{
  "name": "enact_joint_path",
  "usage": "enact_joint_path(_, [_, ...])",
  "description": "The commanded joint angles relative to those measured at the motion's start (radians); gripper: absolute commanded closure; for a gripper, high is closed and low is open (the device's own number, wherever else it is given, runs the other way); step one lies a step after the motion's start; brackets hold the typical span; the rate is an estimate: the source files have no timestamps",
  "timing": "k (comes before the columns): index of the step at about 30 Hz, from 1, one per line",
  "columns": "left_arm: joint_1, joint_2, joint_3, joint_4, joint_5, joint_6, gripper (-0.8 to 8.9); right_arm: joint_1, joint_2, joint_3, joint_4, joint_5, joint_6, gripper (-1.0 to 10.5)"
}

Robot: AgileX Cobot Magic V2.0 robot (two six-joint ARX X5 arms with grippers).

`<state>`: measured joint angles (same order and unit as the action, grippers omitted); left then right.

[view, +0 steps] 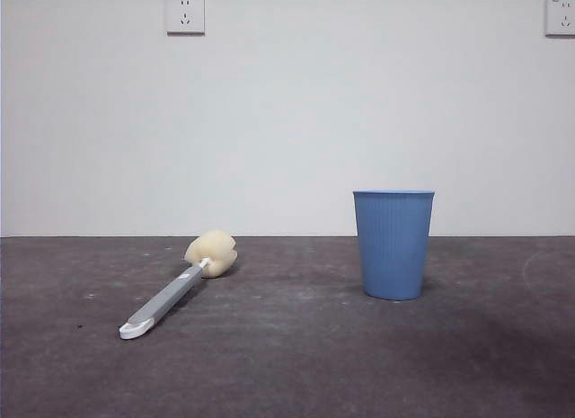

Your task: Pick up the cup brush,pick up the cup,insert the brush into the cup,clean the cup,put the cup brush back,put the cup back to the fixed position on the table

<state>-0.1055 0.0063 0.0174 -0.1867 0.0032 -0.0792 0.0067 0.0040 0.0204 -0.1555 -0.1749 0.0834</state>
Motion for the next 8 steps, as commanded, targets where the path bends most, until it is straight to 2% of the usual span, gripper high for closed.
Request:
enact_joint_path(1, [0.003, -0.002, -0.013, 0.0, -0.001, -0.003, 8.17, 0.0, -0.003, -0.015, -0.017, 0.002, 0.023, 9.5])
enact_joint_path(8, [0.003, -0.002, -0.013, 0.0, -0.001, -0.003, 8.17, 0.0, -0.003, -0.014, -0.011, -0.001, 0.032, 9.5])
